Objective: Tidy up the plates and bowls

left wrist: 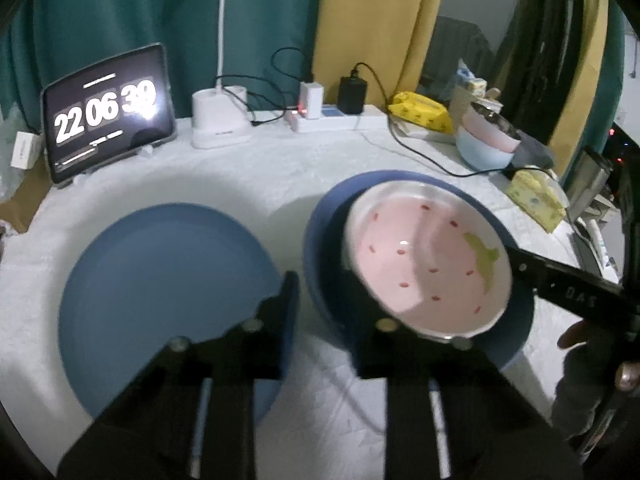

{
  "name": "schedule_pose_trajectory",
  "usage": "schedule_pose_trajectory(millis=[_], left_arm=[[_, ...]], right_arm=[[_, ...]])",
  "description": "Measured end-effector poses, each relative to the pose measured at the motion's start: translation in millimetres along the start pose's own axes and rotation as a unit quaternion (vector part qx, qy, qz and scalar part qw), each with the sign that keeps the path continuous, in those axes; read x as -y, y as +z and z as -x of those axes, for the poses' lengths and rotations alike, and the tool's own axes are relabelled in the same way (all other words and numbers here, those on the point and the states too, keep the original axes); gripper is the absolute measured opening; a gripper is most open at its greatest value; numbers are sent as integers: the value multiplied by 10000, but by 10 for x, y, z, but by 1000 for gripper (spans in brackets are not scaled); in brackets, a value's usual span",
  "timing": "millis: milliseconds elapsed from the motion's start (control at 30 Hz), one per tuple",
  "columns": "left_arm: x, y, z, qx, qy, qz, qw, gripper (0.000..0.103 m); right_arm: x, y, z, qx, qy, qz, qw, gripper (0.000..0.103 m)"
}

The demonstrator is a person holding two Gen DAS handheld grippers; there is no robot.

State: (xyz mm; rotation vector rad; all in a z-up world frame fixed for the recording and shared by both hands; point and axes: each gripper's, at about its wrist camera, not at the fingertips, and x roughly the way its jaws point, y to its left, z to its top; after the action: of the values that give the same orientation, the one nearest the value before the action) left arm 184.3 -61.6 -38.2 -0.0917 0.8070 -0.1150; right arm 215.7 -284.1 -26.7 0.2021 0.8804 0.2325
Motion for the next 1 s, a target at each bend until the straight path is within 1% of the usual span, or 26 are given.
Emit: schedule_pose_trajectory(millis=[100,267,333,467,633,1000], left_arm=[[23,14,-15,-25,94,-16,10000,17],[-33,25,-37,-119,30,452,9989,15],[-10,17,-41,-81,106,524,9985,14],[-15,16,-42,-27,120,549,9984,13],[-15,16,-44,26,107,463,9989,13],[-18,9,-51,103,97,314,9994,14]], right_arm=[[12,0,-4,3,28,-54,10000,48],[26,2,-4,35,121,-161,9998,47],[11,-2,-4,64,157,-176,9997,41],[-33,1,-6,97,177,-155,9997,32],[-165,-20,11,168,82,12,9998,14],[-144,-16,1,199,68,-61,9998,14]])
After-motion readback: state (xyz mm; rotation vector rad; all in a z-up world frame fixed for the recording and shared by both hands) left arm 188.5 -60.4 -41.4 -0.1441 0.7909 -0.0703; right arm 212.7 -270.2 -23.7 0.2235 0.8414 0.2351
